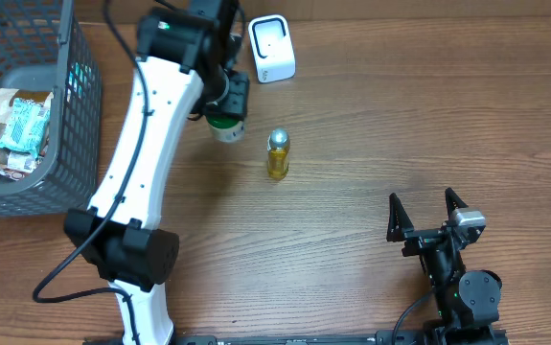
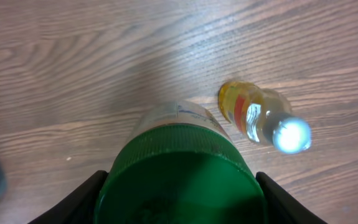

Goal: Scan the item barcode
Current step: 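Carry the green-capped jar and set it beside the yellow bottle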

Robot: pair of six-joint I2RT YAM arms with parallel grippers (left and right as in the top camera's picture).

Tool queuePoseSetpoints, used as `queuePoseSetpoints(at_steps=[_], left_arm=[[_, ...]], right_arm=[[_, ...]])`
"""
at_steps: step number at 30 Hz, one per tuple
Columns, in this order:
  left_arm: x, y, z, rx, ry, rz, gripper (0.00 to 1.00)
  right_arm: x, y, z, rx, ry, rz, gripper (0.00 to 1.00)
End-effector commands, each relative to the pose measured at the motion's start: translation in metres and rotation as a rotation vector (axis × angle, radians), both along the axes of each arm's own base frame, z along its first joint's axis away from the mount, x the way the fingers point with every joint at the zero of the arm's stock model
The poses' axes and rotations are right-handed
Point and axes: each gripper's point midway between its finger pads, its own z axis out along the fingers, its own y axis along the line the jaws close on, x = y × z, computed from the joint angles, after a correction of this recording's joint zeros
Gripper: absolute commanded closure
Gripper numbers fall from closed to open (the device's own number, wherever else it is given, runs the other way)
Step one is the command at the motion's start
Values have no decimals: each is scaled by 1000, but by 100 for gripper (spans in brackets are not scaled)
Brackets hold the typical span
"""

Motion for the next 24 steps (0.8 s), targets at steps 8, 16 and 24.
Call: queuePoseSetpoints(at_steps=[8,16,24], left_arm=[[-5,-1,-64,44,94,44,59],[-12,-5,-89,56,130,35,58],[-22,-19,-110,87,139,-7,58]], right_arm=[[0,1,-2,-4,-4,2,0],[0,1,-2,-4,-4,2,0],[0,1,-2,-4,-4,2,0]])
